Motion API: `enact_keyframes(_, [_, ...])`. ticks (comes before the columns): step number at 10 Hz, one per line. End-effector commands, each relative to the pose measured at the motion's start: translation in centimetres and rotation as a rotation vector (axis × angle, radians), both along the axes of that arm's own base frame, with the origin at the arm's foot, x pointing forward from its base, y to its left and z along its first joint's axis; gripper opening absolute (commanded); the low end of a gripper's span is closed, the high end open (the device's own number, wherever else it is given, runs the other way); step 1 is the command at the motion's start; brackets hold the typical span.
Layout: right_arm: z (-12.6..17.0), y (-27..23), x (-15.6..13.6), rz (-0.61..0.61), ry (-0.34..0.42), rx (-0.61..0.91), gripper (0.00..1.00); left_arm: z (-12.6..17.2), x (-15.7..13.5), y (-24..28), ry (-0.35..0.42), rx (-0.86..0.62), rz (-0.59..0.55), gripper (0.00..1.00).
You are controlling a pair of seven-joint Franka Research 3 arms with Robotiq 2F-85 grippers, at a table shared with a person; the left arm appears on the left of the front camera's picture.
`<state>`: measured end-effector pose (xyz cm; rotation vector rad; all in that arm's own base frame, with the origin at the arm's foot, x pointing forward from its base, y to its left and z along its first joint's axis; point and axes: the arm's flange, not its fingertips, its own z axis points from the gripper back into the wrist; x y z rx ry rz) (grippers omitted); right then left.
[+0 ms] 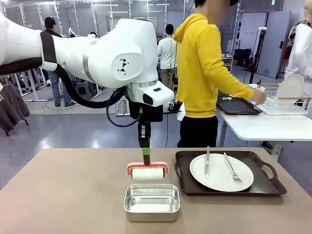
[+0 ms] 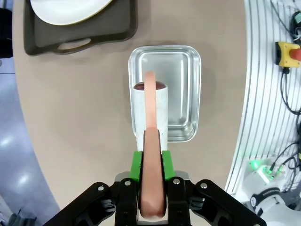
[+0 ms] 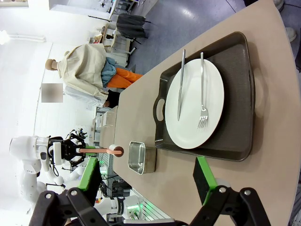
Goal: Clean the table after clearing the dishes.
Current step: Place the Lint Roller back on top of the Airtight Container.
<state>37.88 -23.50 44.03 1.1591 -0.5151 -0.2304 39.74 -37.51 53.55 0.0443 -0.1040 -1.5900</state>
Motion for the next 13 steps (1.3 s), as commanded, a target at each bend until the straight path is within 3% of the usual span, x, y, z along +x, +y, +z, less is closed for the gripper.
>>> enact_keyframes(1, [0.2,0.1,-0.2,0.000,-0.006,0.000,1.00,-1.4,0.3,-0.4,0.052,-0.010,-0.019,0.21])
enact_keyframes(5, [0.2,0.1,-0.2,0.000,-0.006,0.000,1.00,-5.1,1.2,-1.0,0.149,-0.040,-0.022,0.21])
enact_keyframes(13, [0.2,0.1,-0.2,0.000,-0.006,0.000,1.00,-9.2,3.9,-0.5,0.103,0.014,-0.088,0.21])
